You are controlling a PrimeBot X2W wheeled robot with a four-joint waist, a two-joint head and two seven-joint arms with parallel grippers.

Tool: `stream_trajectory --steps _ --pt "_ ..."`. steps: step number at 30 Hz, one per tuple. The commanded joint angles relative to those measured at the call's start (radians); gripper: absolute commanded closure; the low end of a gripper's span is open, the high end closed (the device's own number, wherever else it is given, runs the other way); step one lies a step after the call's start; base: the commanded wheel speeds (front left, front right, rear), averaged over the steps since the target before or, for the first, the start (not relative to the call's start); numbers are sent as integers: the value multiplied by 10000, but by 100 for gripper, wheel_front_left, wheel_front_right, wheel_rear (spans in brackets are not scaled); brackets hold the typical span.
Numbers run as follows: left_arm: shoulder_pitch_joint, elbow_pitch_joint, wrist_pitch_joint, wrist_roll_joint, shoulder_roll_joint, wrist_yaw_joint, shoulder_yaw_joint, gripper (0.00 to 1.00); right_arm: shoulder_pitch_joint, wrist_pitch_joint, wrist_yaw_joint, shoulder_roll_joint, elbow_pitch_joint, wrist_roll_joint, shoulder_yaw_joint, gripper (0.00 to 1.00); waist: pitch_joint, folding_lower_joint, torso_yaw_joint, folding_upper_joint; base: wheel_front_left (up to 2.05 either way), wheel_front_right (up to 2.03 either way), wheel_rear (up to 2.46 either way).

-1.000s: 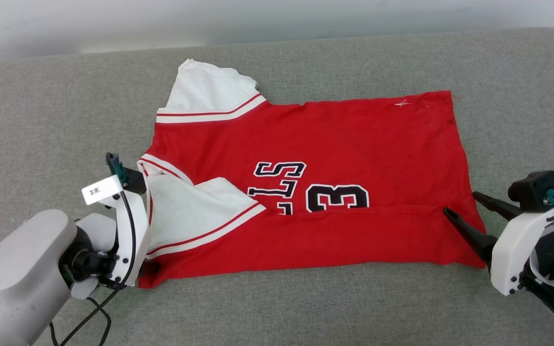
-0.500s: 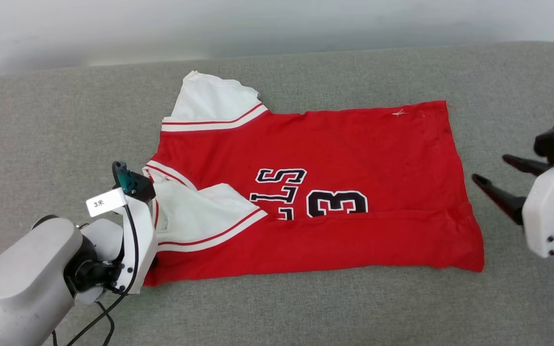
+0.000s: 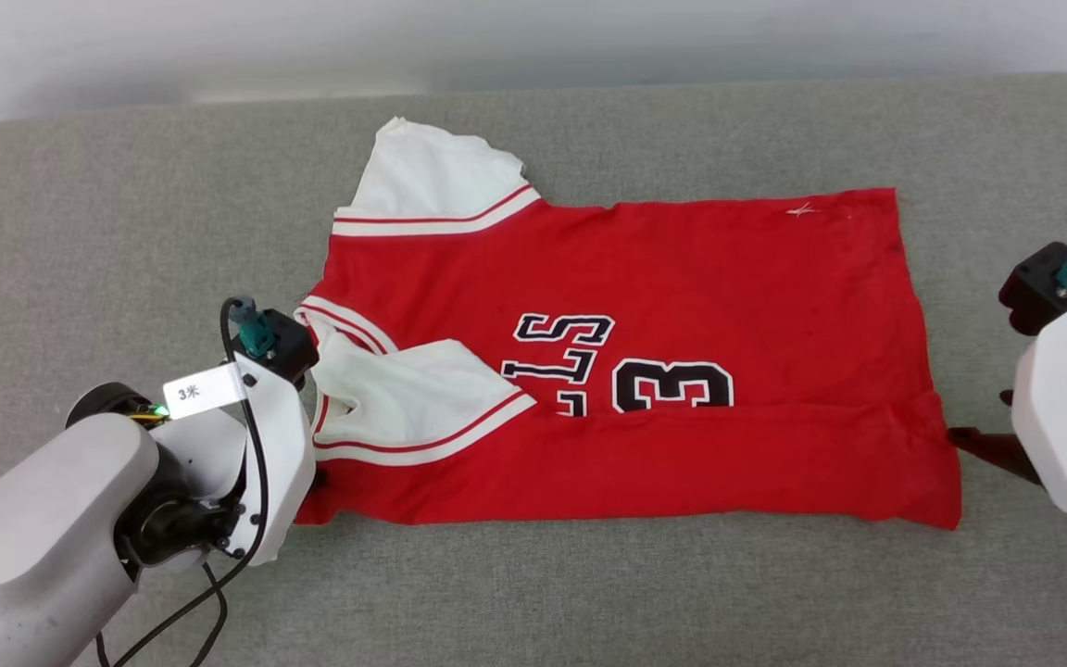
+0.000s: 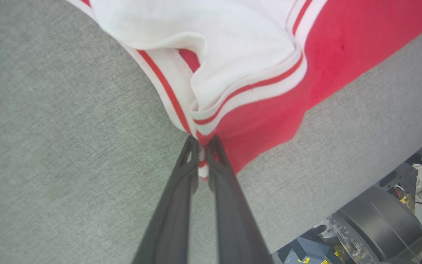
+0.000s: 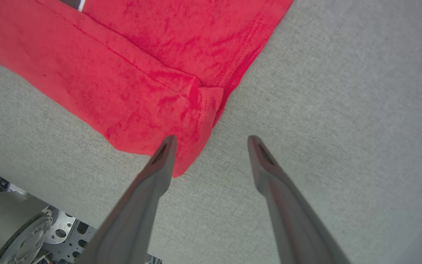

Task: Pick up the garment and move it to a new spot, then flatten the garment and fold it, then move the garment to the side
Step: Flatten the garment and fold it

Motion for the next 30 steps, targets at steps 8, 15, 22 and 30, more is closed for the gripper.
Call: stream_trajectory --steps 8,15,22,30 --pt "-297 -477 -48 234 -96 172 56 100 398 -334 -4 1242 1496 14 144 0 773 0 283 0 0 0 0" --pt "-285 -497 -142 247 -148 184 28 100 989 -817 18 2059 2083 143 1119 0 988 0 349 0 0 0 0" --pt "194 -323 -412 -28 -55 122 54 100 568 -1989 10 1472 2023 260 1214 100 216 0 250 0 0 0 0" --pt "960 -781 -563 -466 531 174 118 100 791 -2666 -4 439 1290 788 1472 100 -774 0 230 0 0 0 0"
